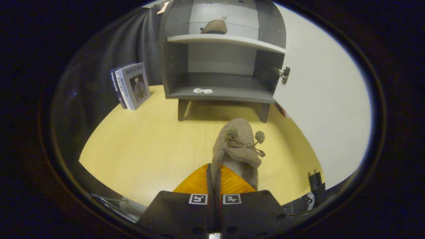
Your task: Open the shoe cabinet door, grab the shoes and put them into the shoe cabinet, then close the shoe cabinet door.
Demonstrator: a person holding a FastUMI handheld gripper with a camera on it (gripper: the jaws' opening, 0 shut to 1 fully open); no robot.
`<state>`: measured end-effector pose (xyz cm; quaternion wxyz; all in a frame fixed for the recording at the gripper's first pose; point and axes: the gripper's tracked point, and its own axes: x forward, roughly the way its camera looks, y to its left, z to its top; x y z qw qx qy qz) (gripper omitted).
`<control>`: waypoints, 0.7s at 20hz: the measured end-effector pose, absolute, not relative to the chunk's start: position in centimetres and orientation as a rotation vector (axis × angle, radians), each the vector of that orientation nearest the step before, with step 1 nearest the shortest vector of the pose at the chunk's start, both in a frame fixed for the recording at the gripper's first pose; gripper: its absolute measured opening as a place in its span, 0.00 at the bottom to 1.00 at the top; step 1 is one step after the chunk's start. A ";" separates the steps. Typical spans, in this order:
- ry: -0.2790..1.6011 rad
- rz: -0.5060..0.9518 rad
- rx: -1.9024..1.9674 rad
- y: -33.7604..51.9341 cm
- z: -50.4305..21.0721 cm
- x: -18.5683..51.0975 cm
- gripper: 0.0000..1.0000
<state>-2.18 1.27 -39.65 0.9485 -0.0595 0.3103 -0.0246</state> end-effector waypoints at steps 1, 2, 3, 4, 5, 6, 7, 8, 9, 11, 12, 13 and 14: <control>0.606 -0.040 -0.121 1.1 -37.6 -1.8 0.02; 0.581 -0.025 -0.122 0.9 -35.6 -1.5 0.03; 0.552 -0.011 -0.126 0.6 -33.4 -1.0 0.03; 0.533 0.004 -0.131 0.2 -31.5 -0.7 0.02; 0.520 0.017 -0.140 -0.2 -29.7 -0.5 0.03; 0.505 0.034 -0.151 -0.8 -27.8 0.0 0.03; 0.494 0.049 -0.165 -1.3 -26.1 0.5 0.03; 0.484 0.061 -0.179 -1.9 -24.4 1.0 0.03; 0.472 0.076 -0.194 -2.3 -22.3 2.0 0.03; 0.443 0.088 -0.221 -2.7 -19.3 3.7 0.02; 0.429 0.092 -0.236 -2.9 -17.8 4.8 0.02; 0.417 0.096 -0.246 -2.8 -16.4 6.0 0.02; 0.401 0.098 -0.250 -2.7 -15.0 7.5 0.02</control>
